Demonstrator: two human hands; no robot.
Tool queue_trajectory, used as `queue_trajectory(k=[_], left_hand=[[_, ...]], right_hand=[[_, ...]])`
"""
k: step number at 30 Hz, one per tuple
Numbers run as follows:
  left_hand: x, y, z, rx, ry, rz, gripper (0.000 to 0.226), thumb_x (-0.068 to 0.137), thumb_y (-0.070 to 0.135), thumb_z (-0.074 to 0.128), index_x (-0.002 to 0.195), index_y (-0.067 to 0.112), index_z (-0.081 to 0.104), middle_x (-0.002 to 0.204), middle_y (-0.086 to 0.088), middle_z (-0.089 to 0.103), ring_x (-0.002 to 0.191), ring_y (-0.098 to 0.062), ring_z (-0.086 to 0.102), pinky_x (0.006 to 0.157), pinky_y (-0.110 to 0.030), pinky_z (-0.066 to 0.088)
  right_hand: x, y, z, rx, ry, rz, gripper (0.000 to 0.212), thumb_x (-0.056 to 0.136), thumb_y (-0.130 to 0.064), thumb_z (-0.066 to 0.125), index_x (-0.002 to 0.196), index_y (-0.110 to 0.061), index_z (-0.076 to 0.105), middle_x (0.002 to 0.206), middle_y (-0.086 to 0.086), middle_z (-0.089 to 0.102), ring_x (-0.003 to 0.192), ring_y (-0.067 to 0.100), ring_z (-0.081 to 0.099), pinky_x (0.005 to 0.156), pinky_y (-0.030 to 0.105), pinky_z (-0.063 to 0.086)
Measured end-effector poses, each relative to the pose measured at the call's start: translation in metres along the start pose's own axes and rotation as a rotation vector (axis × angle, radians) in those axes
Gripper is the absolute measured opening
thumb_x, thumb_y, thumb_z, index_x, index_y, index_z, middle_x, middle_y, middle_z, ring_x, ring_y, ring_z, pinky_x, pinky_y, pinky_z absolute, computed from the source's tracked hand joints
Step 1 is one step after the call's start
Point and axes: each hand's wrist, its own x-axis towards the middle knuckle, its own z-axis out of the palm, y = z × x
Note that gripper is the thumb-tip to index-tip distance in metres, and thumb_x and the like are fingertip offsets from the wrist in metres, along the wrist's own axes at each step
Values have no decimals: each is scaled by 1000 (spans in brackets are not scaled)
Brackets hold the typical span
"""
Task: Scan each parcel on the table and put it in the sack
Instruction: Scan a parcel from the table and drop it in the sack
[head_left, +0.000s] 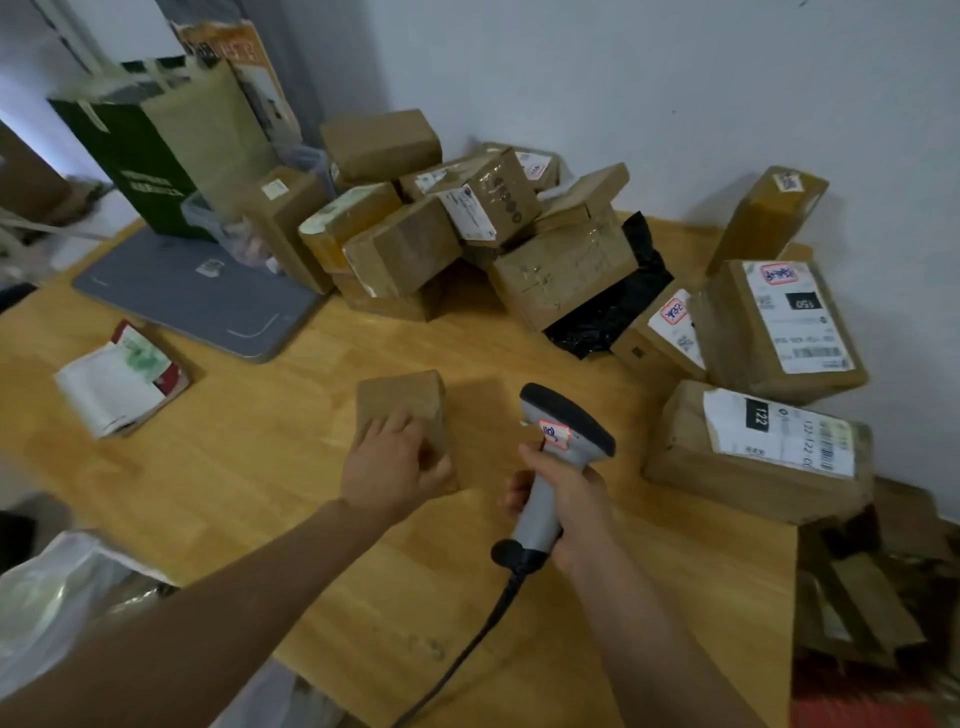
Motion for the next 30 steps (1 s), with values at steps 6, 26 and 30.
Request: queue_trajectory(k=[6,26,30], left_hand=[[4,11,3,-226,-138,-578,95,72,59,73,144,28,18,153,-12,4,141,-37,12,110,-60,23],[-33,-69,-26,-263,-116,-500,84,75,54,70,143,31,25,137,-13,44,128,-35,38,103,-46,36],[-48,-111,-35,-876,-15,-615,81,78,20,75,146,19,31,126,-7,48,113,-29,49,96,-41,46]], right_hand=[[-7,7,7,-19,-48,17,10,79,-3,71,87,0,65,57,13,61,46,22,57,54,33,54],[-63,62,47,-190,-64,-47,9,79,-5,72,80,-3,64,56,13,59,43,23,53,60,39,52],[-74,65,58,-236,-137,-54,11,82,-5,69,78,-3,60,55,13,53,40,20,45,53,34,50]])
